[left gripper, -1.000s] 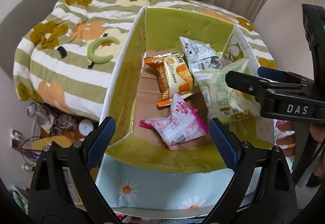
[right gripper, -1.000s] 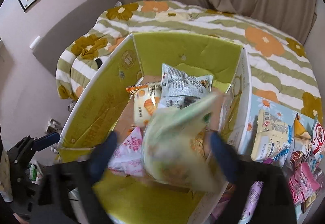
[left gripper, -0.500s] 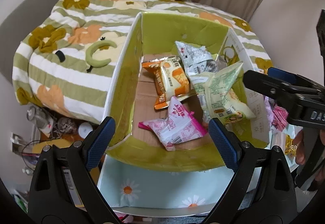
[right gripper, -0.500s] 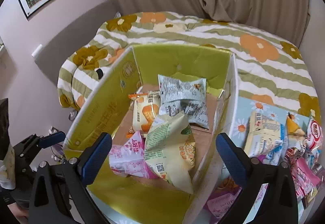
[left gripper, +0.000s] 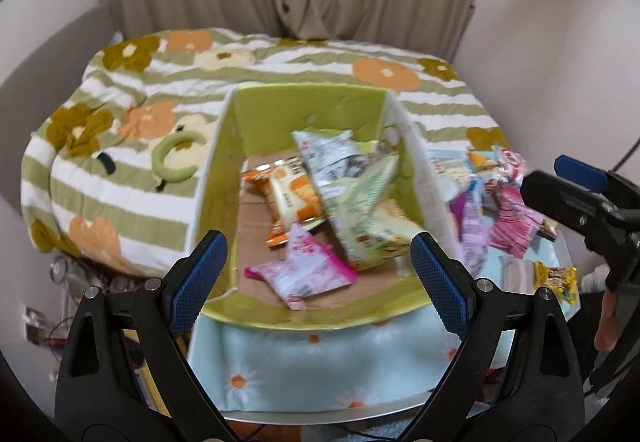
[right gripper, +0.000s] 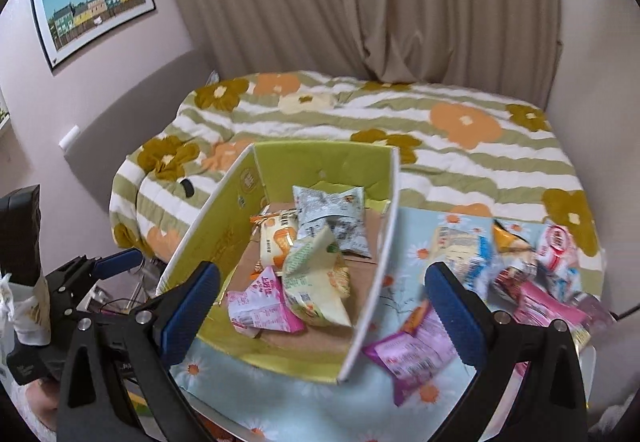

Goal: Organize snacks
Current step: 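Move both tools back toward the remaining snacks on the table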

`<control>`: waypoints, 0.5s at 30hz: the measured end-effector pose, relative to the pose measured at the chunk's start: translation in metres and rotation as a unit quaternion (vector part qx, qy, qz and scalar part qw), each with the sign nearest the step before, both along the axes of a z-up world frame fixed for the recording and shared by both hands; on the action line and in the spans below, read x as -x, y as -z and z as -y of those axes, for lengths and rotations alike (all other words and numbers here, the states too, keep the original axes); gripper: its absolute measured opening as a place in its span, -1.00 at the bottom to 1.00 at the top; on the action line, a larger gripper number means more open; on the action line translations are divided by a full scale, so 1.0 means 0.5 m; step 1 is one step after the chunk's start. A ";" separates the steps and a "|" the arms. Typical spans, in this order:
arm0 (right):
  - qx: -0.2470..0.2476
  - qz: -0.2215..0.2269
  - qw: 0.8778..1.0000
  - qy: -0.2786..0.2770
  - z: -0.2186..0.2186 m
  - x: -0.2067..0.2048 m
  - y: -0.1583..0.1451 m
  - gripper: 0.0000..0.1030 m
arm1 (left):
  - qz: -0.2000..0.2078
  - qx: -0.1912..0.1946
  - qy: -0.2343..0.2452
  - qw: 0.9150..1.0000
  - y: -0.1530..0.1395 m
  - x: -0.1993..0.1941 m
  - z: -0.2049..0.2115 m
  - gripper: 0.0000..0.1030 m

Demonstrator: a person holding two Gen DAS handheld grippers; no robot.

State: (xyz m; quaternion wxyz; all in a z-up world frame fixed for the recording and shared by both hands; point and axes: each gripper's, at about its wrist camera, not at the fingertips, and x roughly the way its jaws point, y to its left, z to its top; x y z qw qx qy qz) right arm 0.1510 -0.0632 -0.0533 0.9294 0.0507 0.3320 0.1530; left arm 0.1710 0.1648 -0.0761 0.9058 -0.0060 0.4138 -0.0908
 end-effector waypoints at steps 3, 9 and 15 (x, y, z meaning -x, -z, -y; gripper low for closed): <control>0.000 0.009 1.000 0.020 0.040 0.036 0.000 0.98 | 0.007 0.005 0.019 1.000 -0.016 0.016 0.040 0.80; 0.006 0.023 0.999 0.041 0.146 0.105 0.008 0.98 | 0.017 0.004 0.048 0.999 -0.034 0.051 0.158 0.80; 0.019 0.012 0.999 0.046 0.284 0.156 0.034 0.98 | 0.003 0.012 0.063 0.998 -0.020 0.089 0.295 0.80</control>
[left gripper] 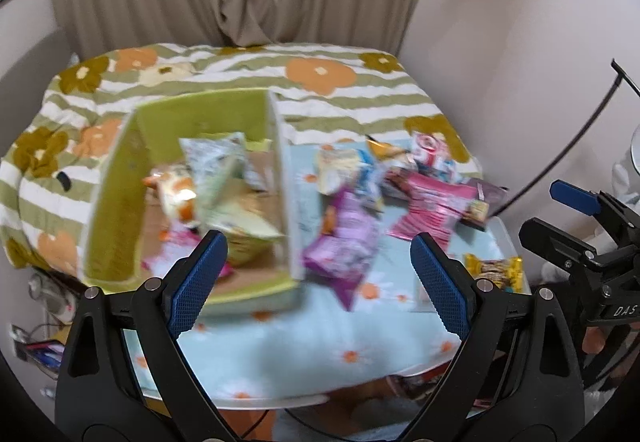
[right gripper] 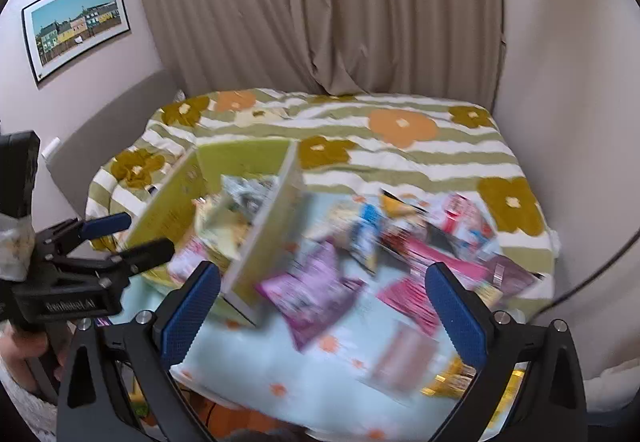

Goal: Organize snacks
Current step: 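Move both tools back toward the remaining snacks on the table, then grasp the translucent pink pack with the left tool while the right tool grasps the gold Pillows bag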

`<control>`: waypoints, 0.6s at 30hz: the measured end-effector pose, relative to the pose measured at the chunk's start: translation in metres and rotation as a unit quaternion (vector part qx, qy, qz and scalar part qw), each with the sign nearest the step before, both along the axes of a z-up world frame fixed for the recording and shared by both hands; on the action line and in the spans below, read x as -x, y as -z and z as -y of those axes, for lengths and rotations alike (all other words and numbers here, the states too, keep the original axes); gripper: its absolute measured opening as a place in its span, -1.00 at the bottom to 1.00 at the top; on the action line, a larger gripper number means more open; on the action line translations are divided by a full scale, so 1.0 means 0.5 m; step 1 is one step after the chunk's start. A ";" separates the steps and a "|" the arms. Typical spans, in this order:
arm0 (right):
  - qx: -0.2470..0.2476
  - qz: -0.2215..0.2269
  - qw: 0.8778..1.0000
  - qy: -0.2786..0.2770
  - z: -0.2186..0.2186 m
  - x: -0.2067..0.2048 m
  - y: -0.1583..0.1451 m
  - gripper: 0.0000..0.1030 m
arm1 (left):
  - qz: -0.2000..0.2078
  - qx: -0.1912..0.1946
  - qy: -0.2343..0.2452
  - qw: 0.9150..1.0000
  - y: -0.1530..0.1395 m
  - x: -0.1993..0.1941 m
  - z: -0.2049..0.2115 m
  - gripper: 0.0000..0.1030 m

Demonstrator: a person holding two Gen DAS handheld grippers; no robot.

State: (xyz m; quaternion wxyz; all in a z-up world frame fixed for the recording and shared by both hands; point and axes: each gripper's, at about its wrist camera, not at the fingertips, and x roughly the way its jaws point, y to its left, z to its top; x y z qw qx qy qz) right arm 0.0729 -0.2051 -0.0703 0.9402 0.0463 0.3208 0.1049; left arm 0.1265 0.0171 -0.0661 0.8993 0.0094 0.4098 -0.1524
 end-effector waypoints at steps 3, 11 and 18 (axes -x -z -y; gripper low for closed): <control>0.012 -0.002 1.000 -0.008 0.069 0.023 0.019 0.98 | -0.013 0.002 0.006 1.000 0.019 0.015 0.070 0.80; 0.041 -0.041 0.997 -0.053 0.204 0.055 0.099 0.98 | -0.076 0.012 0.020 0.997 0.116 0.049 0.226 0.80; 0.076 -0.073 0.991 -0.086 0.253 0.045 0.182 0.98 | -0.116 -0.013 0.039 0.992 0.216 0.050 0.318 0.80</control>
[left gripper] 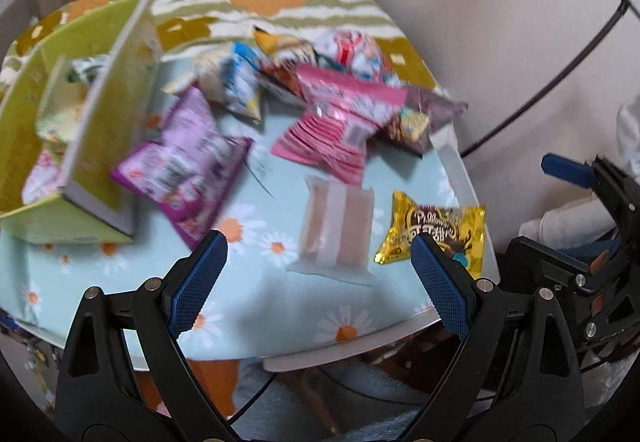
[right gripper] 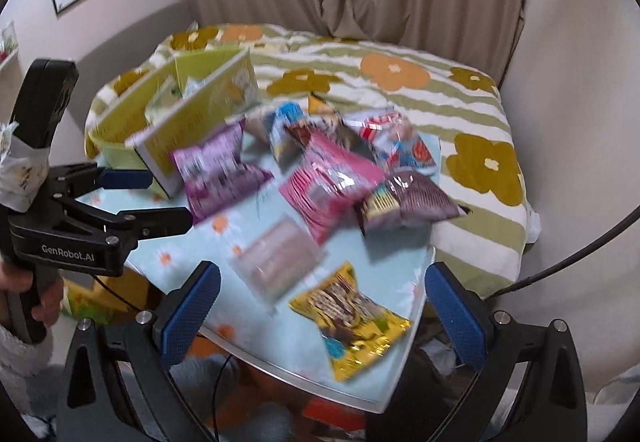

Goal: Organize snacks
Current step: 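Grasp the translucent pink pack with the left tool while the right tool grasps the gold Pillows bag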

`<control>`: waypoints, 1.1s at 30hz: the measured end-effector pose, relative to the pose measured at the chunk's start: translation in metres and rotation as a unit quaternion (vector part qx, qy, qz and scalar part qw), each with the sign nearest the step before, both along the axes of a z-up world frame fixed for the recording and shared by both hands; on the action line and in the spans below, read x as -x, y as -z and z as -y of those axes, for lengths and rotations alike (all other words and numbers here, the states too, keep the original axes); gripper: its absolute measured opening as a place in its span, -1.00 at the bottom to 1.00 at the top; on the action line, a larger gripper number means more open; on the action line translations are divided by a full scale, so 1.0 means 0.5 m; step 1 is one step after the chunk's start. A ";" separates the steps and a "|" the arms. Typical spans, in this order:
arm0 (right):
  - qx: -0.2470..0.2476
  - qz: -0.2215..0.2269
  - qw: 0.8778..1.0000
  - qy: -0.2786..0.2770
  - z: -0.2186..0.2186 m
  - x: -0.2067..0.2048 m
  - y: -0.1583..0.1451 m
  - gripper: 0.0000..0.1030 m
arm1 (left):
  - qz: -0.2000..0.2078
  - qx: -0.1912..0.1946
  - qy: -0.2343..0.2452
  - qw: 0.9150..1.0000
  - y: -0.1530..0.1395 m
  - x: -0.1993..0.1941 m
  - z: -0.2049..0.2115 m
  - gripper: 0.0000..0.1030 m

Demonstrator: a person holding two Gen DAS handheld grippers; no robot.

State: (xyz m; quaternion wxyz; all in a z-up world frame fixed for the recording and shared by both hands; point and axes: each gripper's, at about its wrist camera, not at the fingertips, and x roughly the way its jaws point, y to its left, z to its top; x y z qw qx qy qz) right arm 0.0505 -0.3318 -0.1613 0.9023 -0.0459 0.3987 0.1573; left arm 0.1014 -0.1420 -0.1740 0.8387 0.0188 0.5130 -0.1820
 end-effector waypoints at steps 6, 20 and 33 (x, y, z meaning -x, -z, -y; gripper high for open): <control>0.074 -0.017 0.997 -0.021 -0.003 -0.012 0.076 0.98 | -0.028 -0.024 0.035 0.999 0.081 -0.035 0.063 0.79; 0.126 -0.072 0.987 -0.061 -0.014 -0.078 0.213 0.98 | -0.072 -0.058 0.080 0.992 0.221 -0.099 0.125 0.79; 0.105 -0.092 0.986 -0.086 -0.010 -0.104 0.244 0.66 | -0.057 -0.101 0.092 0.989 0.244 -0.102 0.158 0.18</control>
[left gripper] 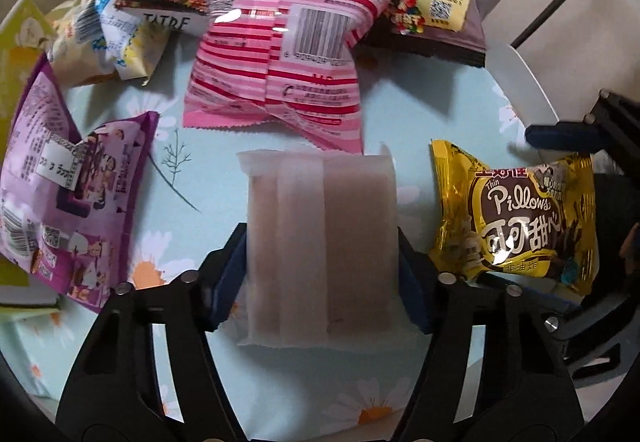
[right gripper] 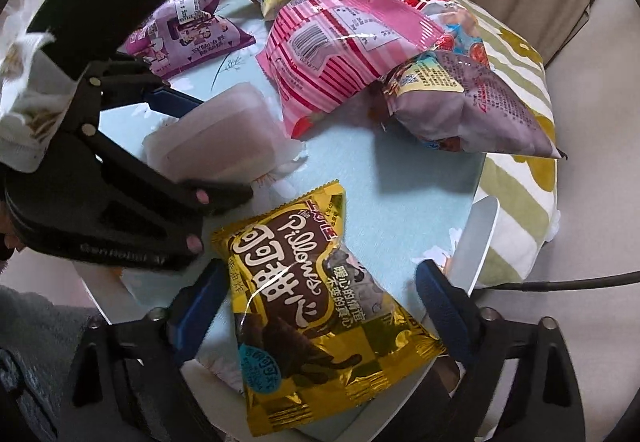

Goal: Organize snacks
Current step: 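Grasp the translucent pink pack with the left tool while the right tool grasps the gold Pillows bag, then carry both bags over the box and open the left tool to drop the pink pack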

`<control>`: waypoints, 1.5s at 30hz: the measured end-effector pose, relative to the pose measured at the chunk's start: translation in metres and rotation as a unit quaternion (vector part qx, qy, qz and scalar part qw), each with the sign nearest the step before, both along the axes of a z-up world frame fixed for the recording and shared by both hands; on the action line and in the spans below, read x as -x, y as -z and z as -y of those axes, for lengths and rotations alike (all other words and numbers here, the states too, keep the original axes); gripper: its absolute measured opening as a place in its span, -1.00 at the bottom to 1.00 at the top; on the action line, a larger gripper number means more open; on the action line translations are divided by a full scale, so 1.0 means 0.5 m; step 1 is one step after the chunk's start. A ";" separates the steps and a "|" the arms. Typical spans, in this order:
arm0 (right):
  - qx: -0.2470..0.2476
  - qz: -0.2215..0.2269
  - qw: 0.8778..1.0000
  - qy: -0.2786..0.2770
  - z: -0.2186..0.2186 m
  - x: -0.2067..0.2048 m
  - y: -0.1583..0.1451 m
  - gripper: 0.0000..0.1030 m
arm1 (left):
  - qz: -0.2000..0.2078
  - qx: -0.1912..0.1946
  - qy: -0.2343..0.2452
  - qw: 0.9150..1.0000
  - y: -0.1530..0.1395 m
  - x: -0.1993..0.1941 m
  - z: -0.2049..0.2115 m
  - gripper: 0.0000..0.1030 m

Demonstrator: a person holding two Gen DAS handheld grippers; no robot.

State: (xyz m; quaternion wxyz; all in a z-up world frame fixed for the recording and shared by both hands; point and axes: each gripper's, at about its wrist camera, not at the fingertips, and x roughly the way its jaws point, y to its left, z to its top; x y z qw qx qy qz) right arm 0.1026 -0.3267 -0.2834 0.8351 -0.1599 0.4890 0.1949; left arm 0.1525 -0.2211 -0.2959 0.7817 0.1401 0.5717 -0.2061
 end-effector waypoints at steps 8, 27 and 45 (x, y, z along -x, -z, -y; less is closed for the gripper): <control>-0.002 0.001 1.000 -0.018 -0.002 -0.007 0.006 0.63 | -0.013 0.003 -0.010 1.000 -0.002 -0.005 -0.031 0.17; -0.064 -0.009 0.998 0.023 0.006 -0.004 -0.015 0.03 | 0.011 0.055 -0.062 0.997 -0.070 0.035 -0.168 0.15; -0.140 0.100 0.984 0.037 -0.062 -0.008 -0.273 0.03 | 0.122 0.123 -0.144 0.974 -0.395 0.058 -0.304 0.15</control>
